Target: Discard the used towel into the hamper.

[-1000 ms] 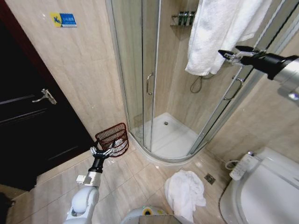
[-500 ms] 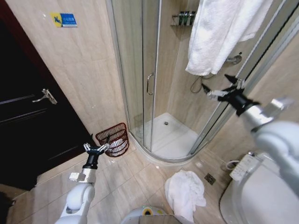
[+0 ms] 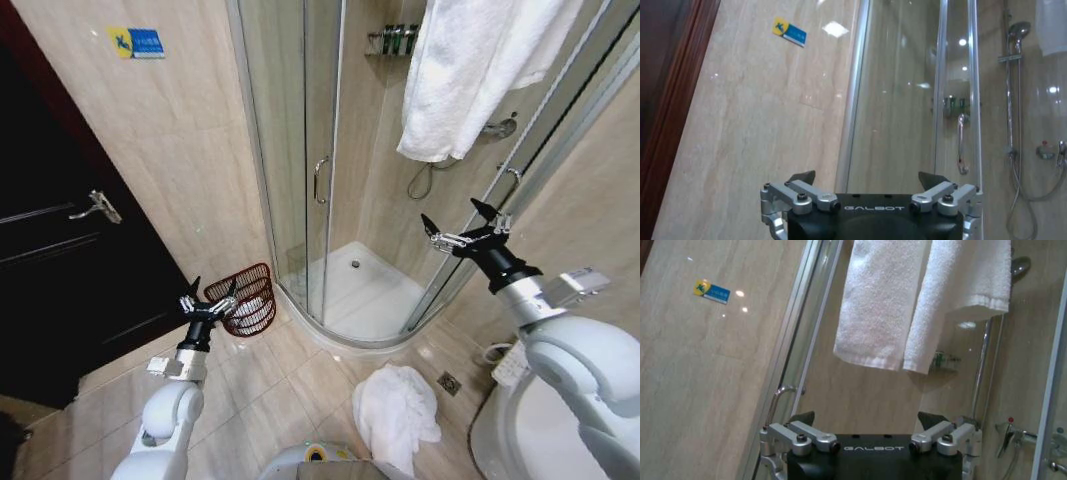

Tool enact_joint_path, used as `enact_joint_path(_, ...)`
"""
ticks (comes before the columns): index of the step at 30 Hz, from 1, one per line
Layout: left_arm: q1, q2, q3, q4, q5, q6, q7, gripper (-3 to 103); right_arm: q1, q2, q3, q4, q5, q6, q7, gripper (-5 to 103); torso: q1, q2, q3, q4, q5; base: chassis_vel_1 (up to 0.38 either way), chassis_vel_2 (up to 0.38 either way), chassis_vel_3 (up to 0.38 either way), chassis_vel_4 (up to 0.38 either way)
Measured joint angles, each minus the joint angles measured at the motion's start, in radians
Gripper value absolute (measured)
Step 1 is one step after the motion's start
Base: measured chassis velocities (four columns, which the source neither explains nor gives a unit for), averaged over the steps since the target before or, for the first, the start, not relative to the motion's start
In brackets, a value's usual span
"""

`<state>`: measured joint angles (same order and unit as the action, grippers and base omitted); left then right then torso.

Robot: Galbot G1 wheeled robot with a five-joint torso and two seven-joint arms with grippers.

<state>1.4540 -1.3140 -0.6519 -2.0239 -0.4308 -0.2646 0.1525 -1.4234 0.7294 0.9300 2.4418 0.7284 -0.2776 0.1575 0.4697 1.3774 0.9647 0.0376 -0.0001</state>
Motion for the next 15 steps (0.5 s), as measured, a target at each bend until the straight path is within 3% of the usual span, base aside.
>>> enact_joint_path(15, -0.002, 0.003, -0.001, -0.004, 0.003, 0.015, 0.0, 100, -0.025, 0.048, -0.004, 0.028, 0.001, -0.009, 0.01, 100, 0.047, 0.099, 0.052, 0.0, -0.0001, 0.0, 0.0, 0.0, 0.0)
